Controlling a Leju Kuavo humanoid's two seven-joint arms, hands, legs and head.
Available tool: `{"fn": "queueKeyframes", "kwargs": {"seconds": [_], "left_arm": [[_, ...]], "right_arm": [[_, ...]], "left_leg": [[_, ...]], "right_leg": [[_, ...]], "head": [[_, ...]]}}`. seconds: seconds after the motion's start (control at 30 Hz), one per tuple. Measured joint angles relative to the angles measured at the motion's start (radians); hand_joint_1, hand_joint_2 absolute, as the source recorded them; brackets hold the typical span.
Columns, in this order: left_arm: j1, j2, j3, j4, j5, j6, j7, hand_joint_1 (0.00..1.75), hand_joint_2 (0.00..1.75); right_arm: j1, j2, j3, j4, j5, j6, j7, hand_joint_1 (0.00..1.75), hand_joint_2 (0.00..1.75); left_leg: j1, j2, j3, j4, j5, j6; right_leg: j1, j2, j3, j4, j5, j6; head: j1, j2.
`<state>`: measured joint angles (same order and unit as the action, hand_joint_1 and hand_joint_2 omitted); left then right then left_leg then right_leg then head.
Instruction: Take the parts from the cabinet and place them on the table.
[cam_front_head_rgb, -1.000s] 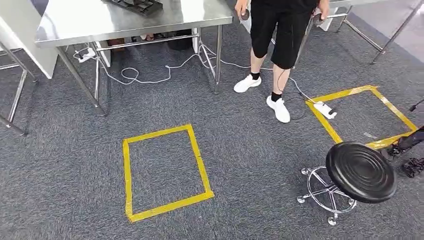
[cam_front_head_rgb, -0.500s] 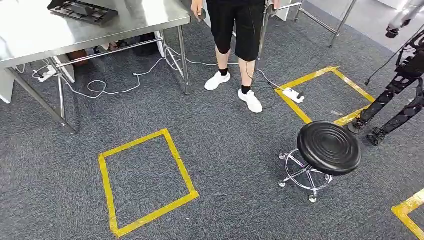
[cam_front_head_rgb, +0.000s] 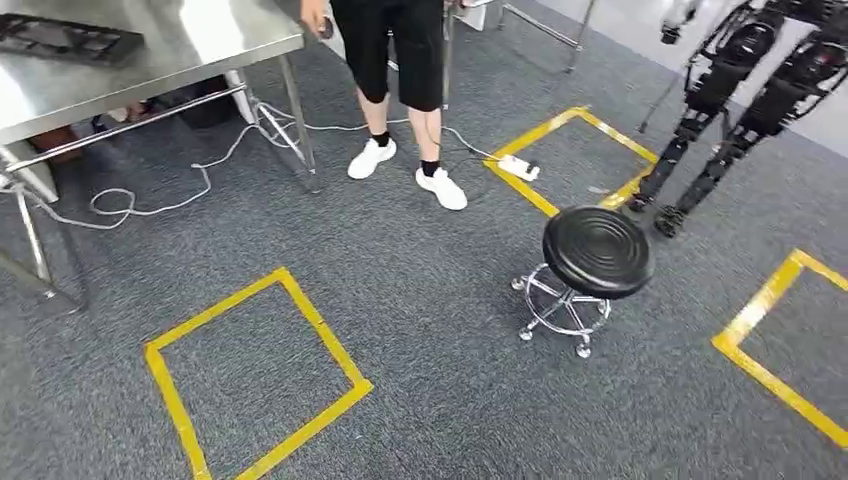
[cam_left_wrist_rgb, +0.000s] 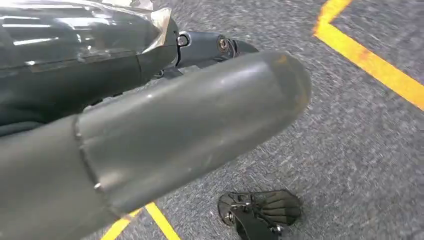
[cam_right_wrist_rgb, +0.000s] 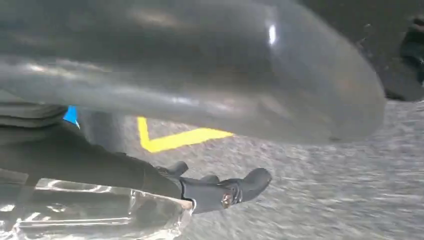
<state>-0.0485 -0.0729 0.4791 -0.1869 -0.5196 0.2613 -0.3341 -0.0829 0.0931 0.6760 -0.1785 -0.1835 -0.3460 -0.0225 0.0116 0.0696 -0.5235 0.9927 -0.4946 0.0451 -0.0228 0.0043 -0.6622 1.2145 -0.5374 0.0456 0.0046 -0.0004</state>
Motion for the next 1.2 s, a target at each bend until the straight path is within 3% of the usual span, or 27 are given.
{"fn": "queueKeyframes", "kwargs": {"seconds": [0.03,0.07,0.1,0.23,0.27,0.3,0.33,0.4,0.43,0.47,0.53,0.57,0.6,0.63,0.67,0.73,0.77,0.8,0.83,0.9,0.93,0.97,1.03,1.07,1.1,1.13,1.2], "left_arm": [[-0.001,0.0,0.0,0.0,-0.002,0.0,0.0,0.0,0.0],[-0.003,0.0,0.0,0.0,-0.004,0.0,-0.001,0.0,0.0],[-0.002,0.0,0.0,0.0,-0.004,0.0,-0.002,0.0,0.0],[-0.011,0.0,0.0,-0.001,-0.004,-0.002,0.002,0.0,0.0],[-0.012,0.001,0.0,-0.001,-0.004,-0.003,0.007,0.0,0.0],[-0.01,0.001,0.0,-0.001,-0.005,-0.003,0.011,0.0,0.0],[-0.008,0.0,0.0,-0.001,-0.007,-0.003,0.016,0.0,0.0],[-0.002,0.0,0.0,-0.001,-0.007,-0.004,0.023,0.0,0.0],[-0.001,0.0,0.0,-0.001,-0.007,-0.004,0.024,0.0,0.0],[-0.001,0.0,0.0,-0.001,-0.007,-0.004,0.025,0.0,0.0],[-0.001,0.001,0.0,-0.001,-0.007,-0.004,0.026,0.0,0.0],[-0.001,0.001,0.0,-0.001,-0.007,-0.004,0.026,0.0,0.0],[0.001,0.001,0.0,0.0,-0.007,-0.004,0.025,0.0,0.0],[0.001,0.001,0.0,0.0,-0.007,-0.003,0.02,0.0,0.0],[-0.001,0.001,0.0,0.0,-0.007,-0.002,0.018,0.0,0.0],[-0.002,0.001,0.0,-0.001,-0.006,0.0,0.016,0.0,0.0],[-0.003,-0.003,0.0,-0.001,-0.006,0.0,0.014,0.0,0.0],[-0.003,-0.002,0.0,-0.001,-0.006,0.0,0.013,0.0,0.0],[-0.003,-0.002,0.0,-0.001,-0.006,0.003,0.012,0.0,0.0],[0.0,-0.002,0.0,-0.001,-0.005,0.006,0.011,0.0,0.0],[0.0,-0.002,0.0,-0.001,-0.004,0.008,0.011,0.0,0.0],[0.0,-0.002,0.0,-0.001,-0.004,0.011,0.011,0.0,0.0],[-0.001,-0.002,0.0,-0.001,-0.003,0.014,0.011,0.0,0.0],[-0.001,-0.002,0.0,-0.001,-0.002,0.017,0.011,0.0,0.0],[-0.002,-0.003,0.0,-0.001,0.005,0.024,0.011,0.0,0.0],[0.0,-0.004,0.001,-0.001,0.009,0.033,0.015,0.0,0.0],[-0.001,-0.005,0.004,-0.001,0.028,0.058,0.034,0.0,0.0]], "right_arm": [[0.001,-0.002,0.0,0.0,0.0,0.0,0.001,0.0,0.0],[-0.001,-0.002,-0.001,0.0,0.0,0.0,0.002,0.0,0.0],[-0.006,-0.003,-0.001,0.0,0.0,0.0,0.003,0.0,0.0],[0.002,-0.003,-0.004,0.002,-0.006,0.0,0.021,0.0,0.0],[0.004,-0.002,-0.005,0.002,-0.008,0.0,0.029,0.0,0.0],[0.003,-0.003,-0.005,0.003,-0.008,0.0,0.035,0.0,0.0],[0.0,-0.002,-0.005,0.003,-0.008,-0.002,0.041,0.0,0.0],[-0.001,-0.001,-0.005,0.003,-0.008,-0.004,0.048,0.0,0.0],[0.001,-0.001,-0.005,0.003,-0.008,-0.004,0.051,0.0,0.0],[0.004,-0.002,-0.005,0.004,-0.008,-0.005,0.055,0.0,0.0],[0.005,-0.001,-0.005,0.004,-0.005,-0.005,0.063,0.0,0.0],[0.003,0.0,-0.005,0.004,-0.002,-0.005,0.065,0.0,0.0],[0.002,0.0,-0.005,0.004,0.003,-0.002,0.068,0.0,0.0],[-0.002,0.0,-0.004,0.004,0.008,0.014,0.071,0.0,0.0],[-0.001,-0.001,-0.004,0.004,0.011,0.026,0.071,0.0,0.0],[0.007,-0.005,-0.004,0.005,0.011,0.039,0.072,0.0,0.0],[0.009,-0.011,-0.004,0.006,0.011,0.043,0.072,0.0,0.0],[0.009,-0.012,-0.003,0.006,0.011,0.045,0.072,0.0,0.0],[0.007,-0.012,-0.003,0.006,0.013,0.045,0.072,0.0,0.0],[0.004,-0.014,-0.003,0.006,0.018,0.045,0.072,0.0,0.0],[0.005,-0.018,-0.002,0.006,0.02,0.045,0.072,0.0,0.0],[0.009,-0.018,-0.002,0.006,0.021,0.046,0.071,0.0,0.0],[0.014,-0.02,-0.001,0.006,0.025,0.047,0.071,0.0,0.0],[0.013,-0.021,0.0,0.006,0.029,0.048,0.07,0.0,0.0],[0.01,-0.022,0.002,0.006,0.036,0.048,0.068,0.0,0.0],[0.006,-0.022,0.005,0.006,0.045,0.05,0.066,0.0,0.0],[0.004,-0.022,0.015,0.006,0.069,0.056,0.068,0.0,0.0]], "left_leg": [[-0.001,0.012,0.002,0.0,0.0,0.0],[-0.004,0.023,0.006,0.001,-0.001,-0.002],[-0.015,0.034,0.004,0.004,-0.006,-0.009],[-0.011,0.07,0.013,0.004,-0.008,-0.024],[-0.003,0.028,0.008,0.02,-0.023,-0.037],[-0.002,-0.018,-0.007,0.054,-0.052,-0.042],[0.002,-0.048,-0.038,0.128,-0.102,-0.044],[0.002,-0.067,-0.107,0.283,-0.171,-0.049],[0.004,-0.068,-0.122,0.318,-0.172,-0.051],[0.008,-0.068,-0.114,0.301,-0.148,-0.053],[0.019,-0.078,-0.046,0.155,-0.053,-0.055],[0.026,-0.109,-0.011,0.077,-0.015,-0.059],[0.033,-0.175,0.004,0.041,-0.023,-0.063],[0.03,-0.176,0.004,0.023,-0.028,-0.058],[0.024,-0.163,0.002,0.029,-0.026,-0.054],[0.013,-0.139,0.0,0.025,-0.019,-0.032],[0.023,-0.12,0.002,0.01,-0.007,-0.016],[0.017,-0.107,0.002,0.005,-0.004,-0.009],[0.016,-0.089,-0.001,0.005,-0.003,0.0],[0.007,-0.053,-0.005,0.005,-0.002,0.002],[0.004,-0.036,-0.007,0.006,-0.002,0.002],[0.001,-0.024,-0.007,0.006,-0.002,0.002],[-0.001,0.001,-0.005,0.006,-0.002,0.001],[-0.002,0.011,-0.003,0.006,-0.003,0.001],[-0.003,0.021,0.001,0.006,-0.004,0.0],[-0.014,0.034,0.0,0.013,-0.01,-0.01],[-0.013,0.057,0.008,0.009,-0.012,-0.015]], "right_leg": [[0.002,-0.016,0.061,-0.098,0.028,0.004],[0.006,-0.064,0.117,-0.185,0.045,0.0],[0.02,-0.092,0.136,-0.223,0.045,-0.008],[0.016,-0.045,0.121,-0.225,0.057,-0.027],[-0.001,-0.035,0.133,-0.229,0.062,-0.035],[-0.001,-0.025,0.13,-0.229,0.064,-0.039],[0.0,-0.016,0.126,-0.229,0.069,-0.049],[0.001,0.011,0.12,-0.227,0.072,-0.05],[0.001,0.024,0.12,-0.227,0.072,-0.049],[0.0,0.036,0.122,-0.227,0.073,-0.048],[-0.005,0.066,0.125,-0.221,0.073,-0.046],[-0.006,0.078,0.123,-0.216,0.073,-0.045],[-0.001,0.09,0.115,-0.21,0.072,-0.038],[0.005,0.101,0.105,-0.201,0.073,-0.027],[0.002,0.111,0.093,-0.207,0.08,-0.015],[-0.004,0.138,0.079,-0.218,0.092,0.005],[0.0,0.13,0.073,-0.207,0.089,0.008],[0.003,0.067,0.056,-0.177,0.069,0.004],[0.005,0.034,0.022,-0.116,0.034,-0.005],[0.005,0.014,-0.052,0.044,-0.034,-0.012],[0.004,0.011,-0.074,0.101,-0.048,-0.007],[0.004,0.008,-0.067,0.101,-0.044,-0.001],[0.006,-0.004,0.015,-0.027,0.0,0.011],[0.008,-0.03,0.07,-0.118,0.025,0.011],[0.018,-0.099,0.122,-0.197,0.036,0.0],[0.033,-0.112,0.129,-0.226,0.05,-0.007],[0.031,-0.085,0.121,-0.222,0.055,-0.019]], "head": [[-0.001,0.0],[0.001,0.0],[0.002,0.0],[-0.003,0.0],[-0.003,0.0],[-0.007,0.0],[-0.009,0.0],[-0.01,0.0],[-0.008,0.0],[-0.009,0.0],[-0.008,0.0],[-0.009,0.0],[-0.008,0.0],[-0.009,0.0],[-0.007,0.0],[-0.008,0.0],[-0.007,0.0],[-0.005,0.0],[0.003,0.0],[0.005,0.0],[0.005,0.0],[0.005,0.0],[0.006,0.0],[0.005,0.0],[0.007,0.0],[0.009,0.0],[0.004,0.0]]}}
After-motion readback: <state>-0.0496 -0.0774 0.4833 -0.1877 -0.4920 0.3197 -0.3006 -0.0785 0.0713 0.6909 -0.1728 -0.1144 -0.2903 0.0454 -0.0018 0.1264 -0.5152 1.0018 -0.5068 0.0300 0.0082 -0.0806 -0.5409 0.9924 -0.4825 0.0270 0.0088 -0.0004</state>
